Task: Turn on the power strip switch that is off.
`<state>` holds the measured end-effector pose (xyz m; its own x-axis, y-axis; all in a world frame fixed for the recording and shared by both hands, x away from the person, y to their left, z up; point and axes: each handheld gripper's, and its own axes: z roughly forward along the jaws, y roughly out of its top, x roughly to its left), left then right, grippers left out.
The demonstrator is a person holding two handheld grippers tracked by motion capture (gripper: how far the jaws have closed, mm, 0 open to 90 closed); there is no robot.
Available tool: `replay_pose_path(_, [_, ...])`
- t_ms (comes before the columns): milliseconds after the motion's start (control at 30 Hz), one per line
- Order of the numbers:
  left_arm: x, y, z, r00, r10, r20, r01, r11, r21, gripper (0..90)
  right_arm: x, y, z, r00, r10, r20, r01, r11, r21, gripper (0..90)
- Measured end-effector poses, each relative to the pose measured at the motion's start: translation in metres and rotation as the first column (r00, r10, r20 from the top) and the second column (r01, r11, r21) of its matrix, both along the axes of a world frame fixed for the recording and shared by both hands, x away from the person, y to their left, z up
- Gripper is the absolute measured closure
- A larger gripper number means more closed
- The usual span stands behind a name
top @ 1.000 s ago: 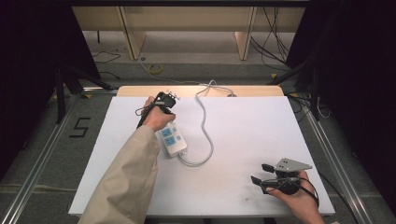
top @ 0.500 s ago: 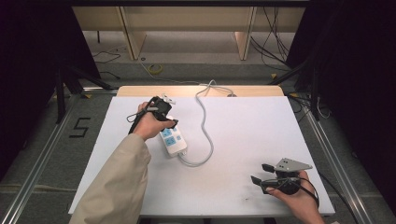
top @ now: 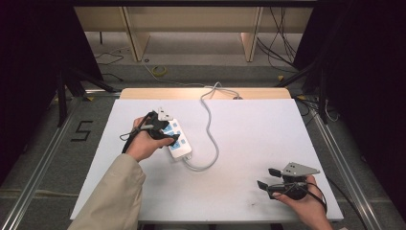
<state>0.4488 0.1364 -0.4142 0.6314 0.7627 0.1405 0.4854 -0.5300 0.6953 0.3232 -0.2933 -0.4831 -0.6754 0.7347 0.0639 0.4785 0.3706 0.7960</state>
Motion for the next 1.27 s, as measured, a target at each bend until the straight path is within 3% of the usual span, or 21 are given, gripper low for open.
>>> replay_pose_path(267, [-0.021,0.009,-0.008,0.9995,-0.010,0.029,0.011,0.9995,-0.028,28.8,0.000,0.000,0.000,1.0000,-0.001,0.001,0.001,1.000,0.002,32.4])
replay_pose_path(633, [-0.044,0.022,-0.021,0.9996,-0.009,0.025,0.010,0.9992,-0.038,27.9,0.000,-0.001,0.000,1.0000,-0.004,0.001,0.004,1.000,0.005,32.3])
replay_pose_path(1000, [-0.081,0.041,-0.043,0.9978,0.044,0.050,-0.042,0.9980,-0.048,27.9,0.000,0.000,0.000,1.0000,0.000,0.002,0.000,1.000,0.003,32.3])
replay_pose_path(1267, [-0.096,0.040,-0.056,0.9987,0.039,0.034,-0.037,0.9976,-0.059,27.3,0.000,-0.001,0.001,1.0000,-0.001,0.001,0.001,1.000,0.003,32.2])
